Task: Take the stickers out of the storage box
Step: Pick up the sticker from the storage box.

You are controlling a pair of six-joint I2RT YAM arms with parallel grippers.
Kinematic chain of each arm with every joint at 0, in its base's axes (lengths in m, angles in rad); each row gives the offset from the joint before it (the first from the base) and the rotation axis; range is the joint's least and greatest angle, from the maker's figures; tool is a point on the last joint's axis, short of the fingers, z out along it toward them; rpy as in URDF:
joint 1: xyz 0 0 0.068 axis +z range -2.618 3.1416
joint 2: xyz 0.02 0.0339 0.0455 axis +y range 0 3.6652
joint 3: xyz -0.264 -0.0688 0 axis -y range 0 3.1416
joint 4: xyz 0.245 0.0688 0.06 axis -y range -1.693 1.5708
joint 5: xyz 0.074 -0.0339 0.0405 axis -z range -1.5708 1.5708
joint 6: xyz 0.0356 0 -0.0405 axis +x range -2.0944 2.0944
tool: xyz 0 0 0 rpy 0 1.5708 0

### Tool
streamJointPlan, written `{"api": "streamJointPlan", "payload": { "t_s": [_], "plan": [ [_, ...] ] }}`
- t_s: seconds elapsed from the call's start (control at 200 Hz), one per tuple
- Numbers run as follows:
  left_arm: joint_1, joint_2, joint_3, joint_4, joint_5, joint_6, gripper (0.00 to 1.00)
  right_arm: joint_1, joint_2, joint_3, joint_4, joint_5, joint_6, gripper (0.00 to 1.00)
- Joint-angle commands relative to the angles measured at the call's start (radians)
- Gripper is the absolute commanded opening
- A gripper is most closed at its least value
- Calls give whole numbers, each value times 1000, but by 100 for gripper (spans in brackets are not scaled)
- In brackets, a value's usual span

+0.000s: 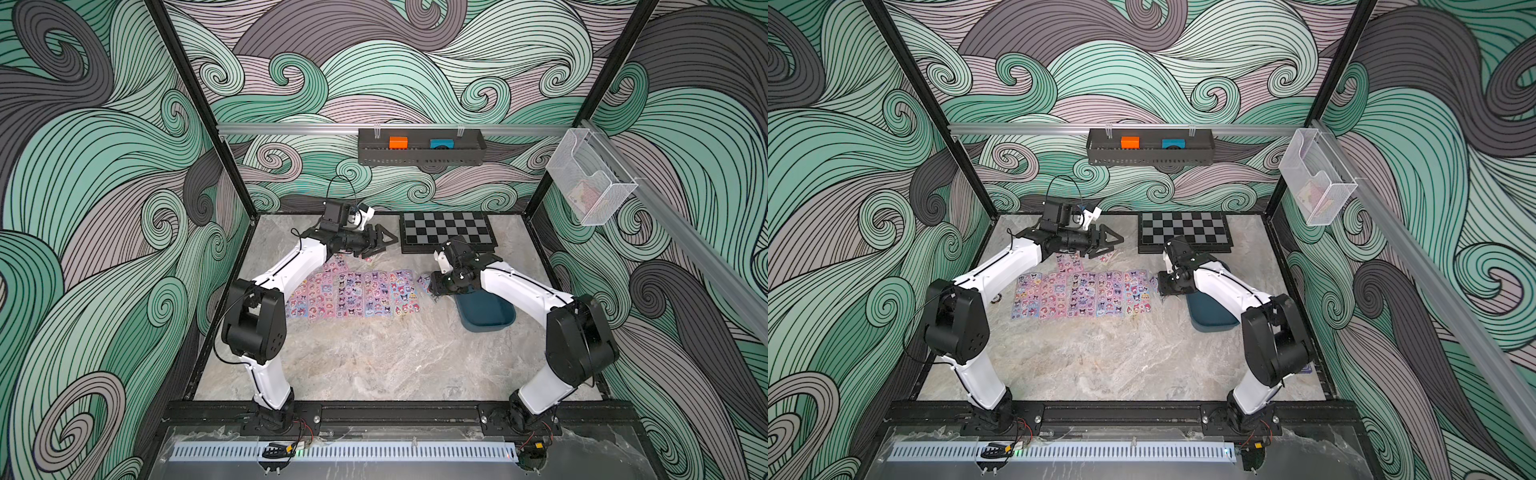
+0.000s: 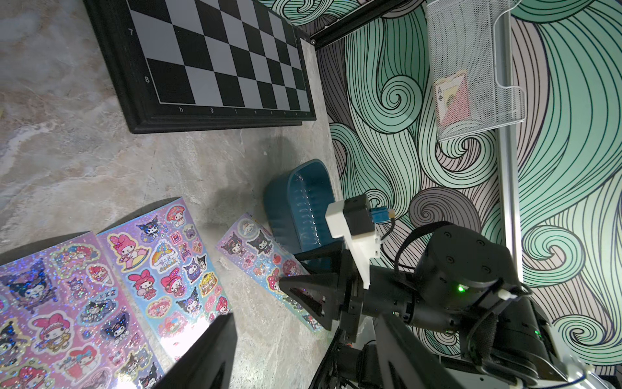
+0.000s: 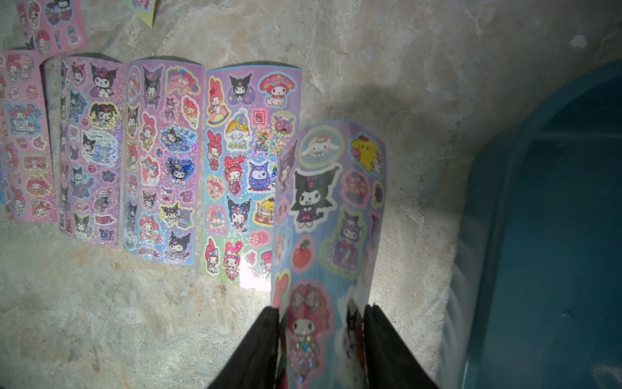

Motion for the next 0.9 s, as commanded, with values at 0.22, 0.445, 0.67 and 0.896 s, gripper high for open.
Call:
{"api": "streamJointPlan", "payload": {
  "t_s": [0.22,0.445,0.67,0.896],
  "plan": [
    [-50,95,-7,136,-19,-215,70,4,-211,-89,130,-29,80,44],
    [-111,134,-31,353,21,-379,69,6,-295,-200,336,-104,197,42],
    [-155,203,10,360,24,-419,55,6,-348,-257,433,-111,261,41],
    [-155,171,-6,288,-50,-384,54,2,-370,-275,427,-76,257,40]
  ]
}}
